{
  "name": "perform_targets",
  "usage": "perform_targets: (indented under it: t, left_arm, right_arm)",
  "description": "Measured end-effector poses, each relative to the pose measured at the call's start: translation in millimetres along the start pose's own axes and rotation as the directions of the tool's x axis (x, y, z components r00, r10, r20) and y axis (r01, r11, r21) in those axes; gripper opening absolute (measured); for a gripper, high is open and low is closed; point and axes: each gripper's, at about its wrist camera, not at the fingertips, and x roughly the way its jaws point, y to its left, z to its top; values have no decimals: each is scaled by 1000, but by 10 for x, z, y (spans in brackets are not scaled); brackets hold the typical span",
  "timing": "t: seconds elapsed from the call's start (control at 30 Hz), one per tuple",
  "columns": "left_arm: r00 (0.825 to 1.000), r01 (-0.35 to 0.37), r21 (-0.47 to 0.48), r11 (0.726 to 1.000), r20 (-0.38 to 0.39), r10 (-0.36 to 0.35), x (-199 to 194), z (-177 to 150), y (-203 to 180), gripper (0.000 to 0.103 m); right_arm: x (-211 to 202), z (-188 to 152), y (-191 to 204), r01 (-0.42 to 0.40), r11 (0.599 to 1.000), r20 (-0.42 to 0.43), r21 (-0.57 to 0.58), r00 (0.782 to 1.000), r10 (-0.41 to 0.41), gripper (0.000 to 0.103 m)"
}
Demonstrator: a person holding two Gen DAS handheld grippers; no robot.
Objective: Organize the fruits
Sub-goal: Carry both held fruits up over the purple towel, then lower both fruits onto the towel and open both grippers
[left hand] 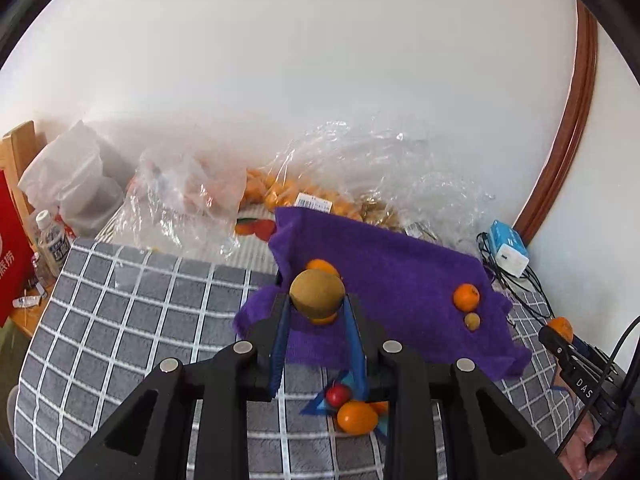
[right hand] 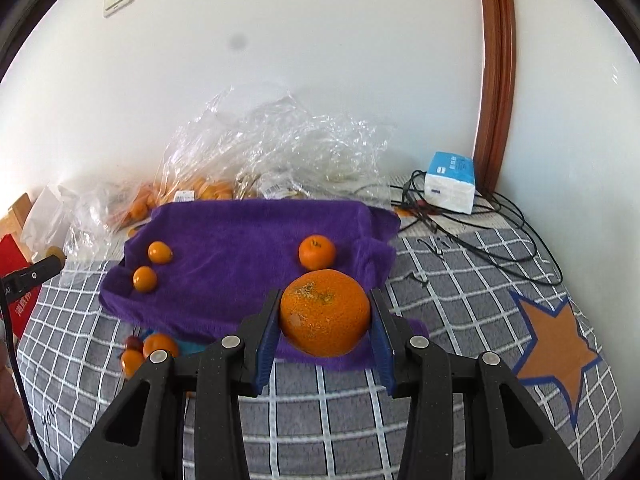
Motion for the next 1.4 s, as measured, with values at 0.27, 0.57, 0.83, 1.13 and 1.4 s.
perform_targets:
  t: [0.27, 0.57, 0.83, 1.13, 1.4]
  left_arm:
    - [998, -37, -21, 999, 40, 38, 377, 125, -56, 26]
    - [998, -65, -25, 998, 9, 65, 788, -114, 29, 26]
    - [1000, -25, -86, 996, 0, 25, 872, -125, 159, 26]
    - [1000, -16, -110, 994, -17, 15, 912, -121, 231, 26]
    - [999, -44, -132, 990, -9, 43, 909, -98, 315, 26]
  right_arm:
    - [316, 249, 27, -5, 1000, 16, 7, 1000, 5, 42]
    - [770, 163, 7, 12, 1000, -38, -8, 999, -12, 42]
    - [833, 80, -69, 5, 1000, -36, 4, 999, -5, 42]
    - [842, 79, -77, -48, 998, -44, 38, 998, 50, 42]
    - [836, 55, -88, -36, 999, -40, 30, 998, 37, 42]
